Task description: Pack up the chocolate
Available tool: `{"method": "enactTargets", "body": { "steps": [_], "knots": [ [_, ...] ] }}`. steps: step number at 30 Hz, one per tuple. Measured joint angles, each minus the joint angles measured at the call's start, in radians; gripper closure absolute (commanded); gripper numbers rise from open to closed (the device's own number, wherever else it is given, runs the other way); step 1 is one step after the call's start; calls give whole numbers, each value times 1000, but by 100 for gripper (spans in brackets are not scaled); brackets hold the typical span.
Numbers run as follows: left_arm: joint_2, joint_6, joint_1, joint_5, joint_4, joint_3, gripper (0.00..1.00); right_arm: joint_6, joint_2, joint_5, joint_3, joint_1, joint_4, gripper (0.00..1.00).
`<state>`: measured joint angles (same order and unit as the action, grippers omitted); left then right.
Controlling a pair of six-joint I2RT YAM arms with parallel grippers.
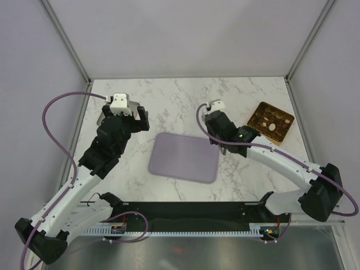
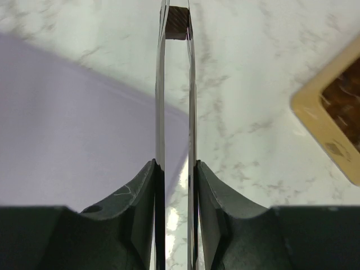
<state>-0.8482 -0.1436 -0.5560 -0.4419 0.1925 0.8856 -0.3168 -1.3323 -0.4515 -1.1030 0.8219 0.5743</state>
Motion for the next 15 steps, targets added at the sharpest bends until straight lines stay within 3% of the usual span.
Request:
{"method": "enactTargets", "body": {
  "steps": [9, 15],
  "knots": [
    [14, 0, 0, 1, 0, 0, 0, -95, 69, -70, 2, -427, 123, 60],
    [13, 0, 0, 4, 0, 0, 1, -145, 146, -114, 34, -566, 154, 60]
  ]
}}
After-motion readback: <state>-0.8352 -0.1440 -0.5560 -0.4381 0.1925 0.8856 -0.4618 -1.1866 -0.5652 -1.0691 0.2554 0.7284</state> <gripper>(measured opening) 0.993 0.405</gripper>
